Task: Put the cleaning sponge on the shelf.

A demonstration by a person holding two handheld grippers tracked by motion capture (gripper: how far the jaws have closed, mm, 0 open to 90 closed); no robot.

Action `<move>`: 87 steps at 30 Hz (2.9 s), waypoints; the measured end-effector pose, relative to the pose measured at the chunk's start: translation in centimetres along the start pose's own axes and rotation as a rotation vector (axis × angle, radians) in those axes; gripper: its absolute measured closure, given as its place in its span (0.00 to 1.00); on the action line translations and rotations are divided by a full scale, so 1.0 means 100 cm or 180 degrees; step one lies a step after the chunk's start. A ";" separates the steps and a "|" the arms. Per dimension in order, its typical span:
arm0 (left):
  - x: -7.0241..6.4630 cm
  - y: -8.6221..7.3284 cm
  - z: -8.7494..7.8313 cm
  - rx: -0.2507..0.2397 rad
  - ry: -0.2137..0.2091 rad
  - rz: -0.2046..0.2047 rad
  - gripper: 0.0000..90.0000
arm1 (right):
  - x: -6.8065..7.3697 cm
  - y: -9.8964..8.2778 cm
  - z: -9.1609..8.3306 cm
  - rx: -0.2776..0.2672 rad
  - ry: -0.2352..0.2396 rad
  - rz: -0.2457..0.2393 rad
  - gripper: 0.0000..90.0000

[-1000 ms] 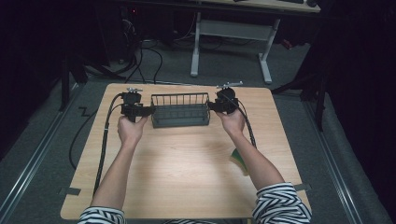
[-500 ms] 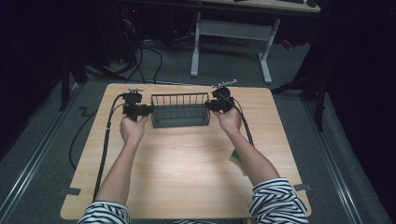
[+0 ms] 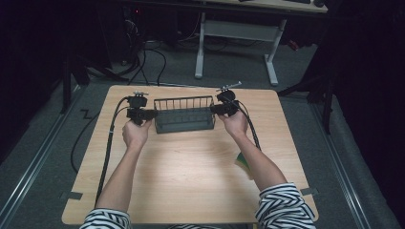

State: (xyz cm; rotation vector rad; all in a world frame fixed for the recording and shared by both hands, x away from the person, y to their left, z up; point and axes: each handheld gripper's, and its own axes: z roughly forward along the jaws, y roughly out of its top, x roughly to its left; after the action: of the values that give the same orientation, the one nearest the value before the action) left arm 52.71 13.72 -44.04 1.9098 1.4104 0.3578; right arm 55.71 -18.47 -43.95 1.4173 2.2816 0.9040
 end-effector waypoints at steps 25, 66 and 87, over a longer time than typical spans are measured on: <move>-0.031 -0.028 -0.027 0.0146 -0.0101 0.0264 0.83 | 0.003 -0.037 -0.035 0.0103 0.0132 -0.0113 0.80; -0.046 -0.053 -0.066 0.0153 -0.0289 0.0325 0.93 | 0.017 -0.066 -0.063 0.0304 0.0366 -0.0208 0.81; -0.049 -0.061 -0.064 0.0163 -0.0285 0.0344 0.89 | 0.012 -0.073 -0.066 0.0256 0.0463 -0.0159 0.78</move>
State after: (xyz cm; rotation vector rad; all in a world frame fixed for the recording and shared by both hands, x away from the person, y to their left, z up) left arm 42.75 12.57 -42.82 2.0234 1.2729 0.2861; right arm 46.47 -21.95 -43.65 1.3611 2.4744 0.9380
